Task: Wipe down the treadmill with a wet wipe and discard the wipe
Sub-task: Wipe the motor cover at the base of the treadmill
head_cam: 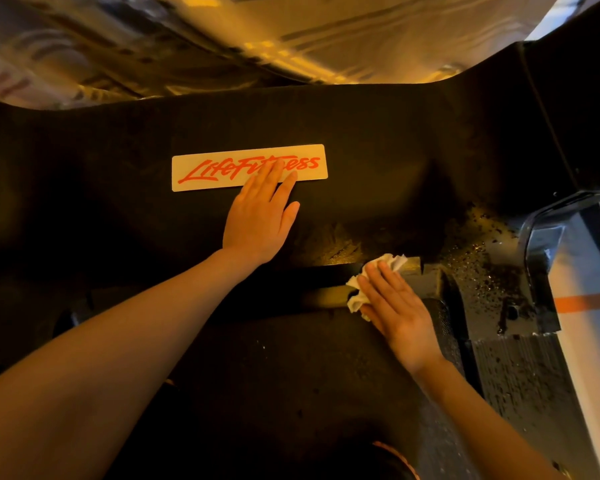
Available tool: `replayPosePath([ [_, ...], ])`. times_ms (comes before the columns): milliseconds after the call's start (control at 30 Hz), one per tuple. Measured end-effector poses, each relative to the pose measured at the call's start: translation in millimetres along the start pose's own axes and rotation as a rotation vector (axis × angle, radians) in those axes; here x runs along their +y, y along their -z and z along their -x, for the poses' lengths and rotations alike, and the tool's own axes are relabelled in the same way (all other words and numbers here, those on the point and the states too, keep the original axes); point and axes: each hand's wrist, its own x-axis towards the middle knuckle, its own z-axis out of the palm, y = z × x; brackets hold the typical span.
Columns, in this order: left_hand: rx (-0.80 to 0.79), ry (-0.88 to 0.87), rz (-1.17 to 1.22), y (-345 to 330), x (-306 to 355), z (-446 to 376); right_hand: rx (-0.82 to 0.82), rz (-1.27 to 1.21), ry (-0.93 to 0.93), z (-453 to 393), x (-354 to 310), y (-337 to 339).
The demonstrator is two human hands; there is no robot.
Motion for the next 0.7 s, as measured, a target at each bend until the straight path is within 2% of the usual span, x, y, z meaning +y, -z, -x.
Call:
replayPosePath([
  [333, -0.021, 0.014, 0.008, 3.3, 2.1, 0.3, -0.021, -0.090, 0.076, -30.0, -22.0, -11.1],
  [533, -0.030, 0.020, 0.009, 4.4, 1.9, -0.1, 0.034, -0.145, -0.010, -30.3, -25.7, -10.5],
  [700, -0.039, 0.019, 0.010, 4.5, 1.8, -0.8, 0.077, -0.091, -0.061, -13.2, -8.4, 2.4],
])
